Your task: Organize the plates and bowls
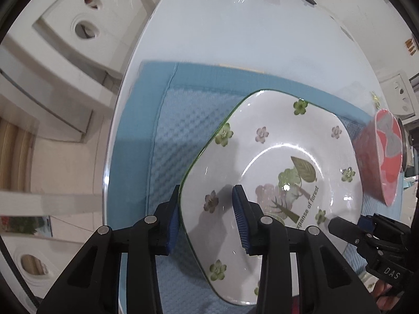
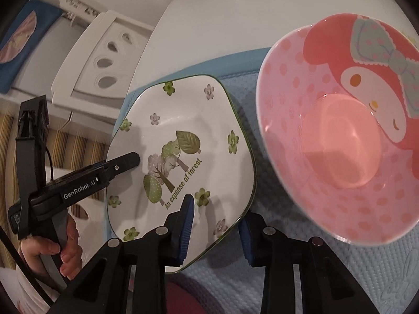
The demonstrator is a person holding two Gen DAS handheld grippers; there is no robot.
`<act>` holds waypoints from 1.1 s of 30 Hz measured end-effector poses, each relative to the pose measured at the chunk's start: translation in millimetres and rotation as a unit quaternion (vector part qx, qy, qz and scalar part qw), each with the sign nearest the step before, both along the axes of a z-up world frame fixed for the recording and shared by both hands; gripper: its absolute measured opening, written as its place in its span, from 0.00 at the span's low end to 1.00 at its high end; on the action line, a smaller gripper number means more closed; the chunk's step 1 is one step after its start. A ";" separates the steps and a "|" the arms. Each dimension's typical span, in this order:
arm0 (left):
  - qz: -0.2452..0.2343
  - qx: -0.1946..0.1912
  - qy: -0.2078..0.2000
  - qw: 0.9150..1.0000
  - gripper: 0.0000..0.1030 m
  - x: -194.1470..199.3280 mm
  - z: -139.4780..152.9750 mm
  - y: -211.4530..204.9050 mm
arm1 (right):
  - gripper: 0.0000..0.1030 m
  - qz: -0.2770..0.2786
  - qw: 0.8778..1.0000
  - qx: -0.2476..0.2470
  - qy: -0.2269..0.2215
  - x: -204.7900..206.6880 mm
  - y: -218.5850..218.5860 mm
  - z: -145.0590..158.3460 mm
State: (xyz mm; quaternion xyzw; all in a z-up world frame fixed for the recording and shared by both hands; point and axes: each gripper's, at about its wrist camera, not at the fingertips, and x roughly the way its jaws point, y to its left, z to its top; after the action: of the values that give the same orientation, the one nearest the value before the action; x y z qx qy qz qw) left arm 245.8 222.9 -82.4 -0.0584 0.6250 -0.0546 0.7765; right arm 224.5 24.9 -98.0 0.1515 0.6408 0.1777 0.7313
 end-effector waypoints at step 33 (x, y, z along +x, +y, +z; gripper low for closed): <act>-0.005 -0.001 -0.033 0.999 0.32 8.0 19.1 3.2 | 0.31 0.026 0.998 0.042 -0.026 25.8 -7.0 3.0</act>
State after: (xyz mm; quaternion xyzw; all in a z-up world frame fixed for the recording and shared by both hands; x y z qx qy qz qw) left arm 253.8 226.0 -63.3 -0.0540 0.5996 -0.0613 0.7961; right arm 250.3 18.0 -95.0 0.1605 0.6177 0.2270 0.7356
